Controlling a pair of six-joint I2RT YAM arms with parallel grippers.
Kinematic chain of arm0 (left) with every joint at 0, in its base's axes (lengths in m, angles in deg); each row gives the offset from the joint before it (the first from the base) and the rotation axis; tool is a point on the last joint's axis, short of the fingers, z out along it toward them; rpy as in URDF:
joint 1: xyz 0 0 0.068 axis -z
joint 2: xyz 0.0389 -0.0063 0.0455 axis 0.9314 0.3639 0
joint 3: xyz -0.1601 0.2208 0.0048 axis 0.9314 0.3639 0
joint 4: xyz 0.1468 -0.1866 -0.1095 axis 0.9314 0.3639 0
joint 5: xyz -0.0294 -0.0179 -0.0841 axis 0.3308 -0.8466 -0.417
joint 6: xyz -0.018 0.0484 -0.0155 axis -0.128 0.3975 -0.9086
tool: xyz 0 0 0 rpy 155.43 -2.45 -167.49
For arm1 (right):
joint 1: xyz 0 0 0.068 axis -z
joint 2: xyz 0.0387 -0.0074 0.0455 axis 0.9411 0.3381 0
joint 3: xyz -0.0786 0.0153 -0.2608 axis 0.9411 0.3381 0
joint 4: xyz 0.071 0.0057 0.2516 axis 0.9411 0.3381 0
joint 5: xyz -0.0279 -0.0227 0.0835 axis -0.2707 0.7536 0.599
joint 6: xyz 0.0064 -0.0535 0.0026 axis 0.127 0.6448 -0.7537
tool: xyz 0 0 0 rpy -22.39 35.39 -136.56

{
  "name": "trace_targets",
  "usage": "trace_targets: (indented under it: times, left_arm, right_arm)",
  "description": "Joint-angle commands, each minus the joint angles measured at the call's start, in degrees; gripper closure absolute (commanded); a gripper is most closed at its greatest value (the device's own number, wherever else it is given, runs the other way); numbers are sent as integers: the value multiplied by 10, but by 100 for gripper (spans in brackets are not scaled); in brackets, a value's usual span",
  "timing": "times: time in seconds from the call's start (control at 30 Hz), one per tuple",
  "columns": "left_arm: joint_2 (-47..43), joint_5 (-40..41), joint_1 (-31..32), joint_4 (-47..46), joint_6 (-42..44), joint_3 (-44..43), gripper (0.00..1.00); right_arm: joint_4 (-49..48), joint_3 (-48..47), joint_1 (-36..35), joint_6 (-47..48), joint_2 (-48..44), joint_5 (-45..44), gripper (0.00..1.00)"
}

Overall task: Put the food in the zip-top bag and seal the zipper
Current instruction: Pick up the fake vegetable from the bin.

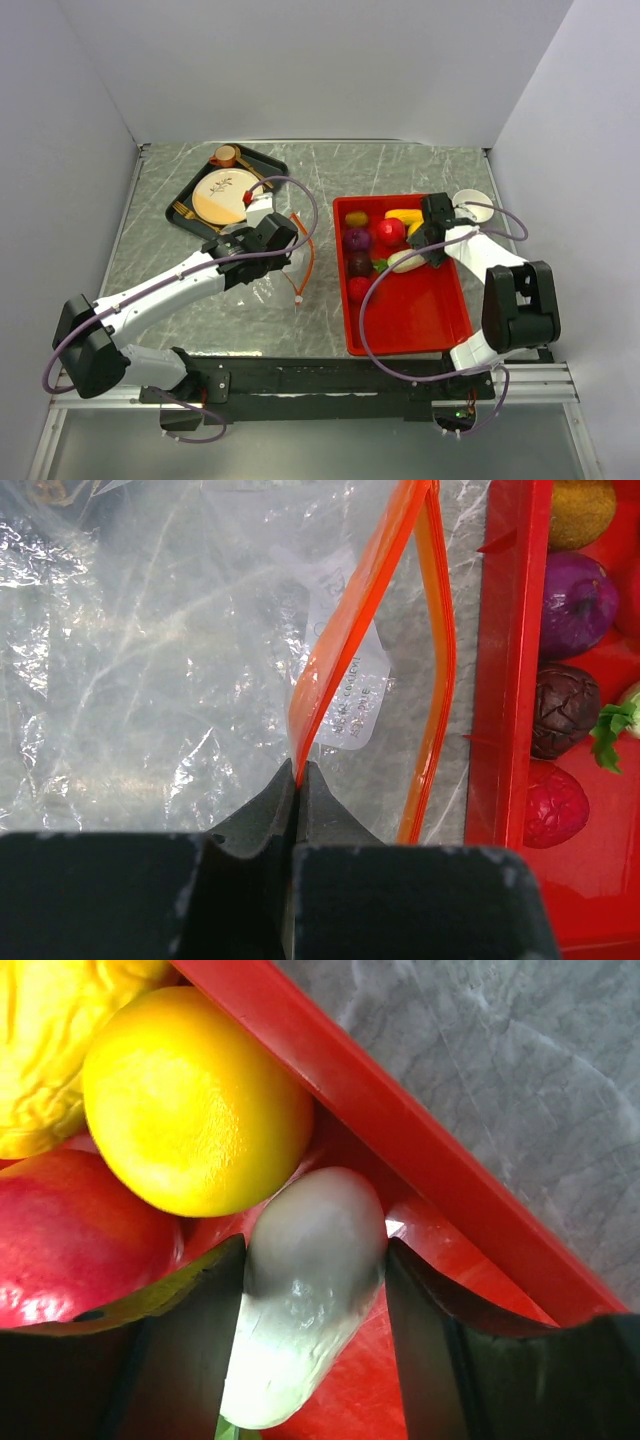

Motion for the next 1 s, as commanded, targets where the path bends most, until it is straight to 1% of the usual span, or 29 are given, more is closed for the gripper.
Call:
trace_targets:
  times: [0.0,0.07,0.1,0.27,0.4,0.5,0.57,0.6,0.63,0.77,0.97]
  left_arm:
    - [-4,-4,-2,-6,8,-8,99]
    - [-2,-3,-2,-5,7,-9,99]
    - [-1,-3,-2,-4,7,-12,99]
    - [-2,-6,-2,-4,3,-12,99]
    - [-4,-10,-2,-10,4,-8,99]
    - [-3,-13,-2,-10,7,-9,99]
    - [-1,-13,-2,-11,7,-10,99]
    - [-2,-14,-2,-11,6,-10,99]
    - [-2,-15,-2,-12,6,-8,99]
    - [-11,-28,-2,-25,15,-5,99]
    - [-34,-50,-2,-56,28,9,99]
  right_arm:
    - [-14,14,3,7,-53,-4,49]
    - [-20,26,3,12,-71,3,53]
    - [-21,29,2,14,-91,9,56]
    - [-28,58,0,20,-167,12,62]
    - [-24,58,-10,20,-243,19,63]
    - [-24,47,-41,20,-283,14,63]
    - [-30,37,-81,25,-297,3,62]
    - [-32,23,-95,28,-298,-4,62]
    - [-34,15,-128,30,-297,-11,62]
    - [-23,-30,-194,35,-250,-52,61]
    - [-48,-65,-246,33,-202,-55,61]
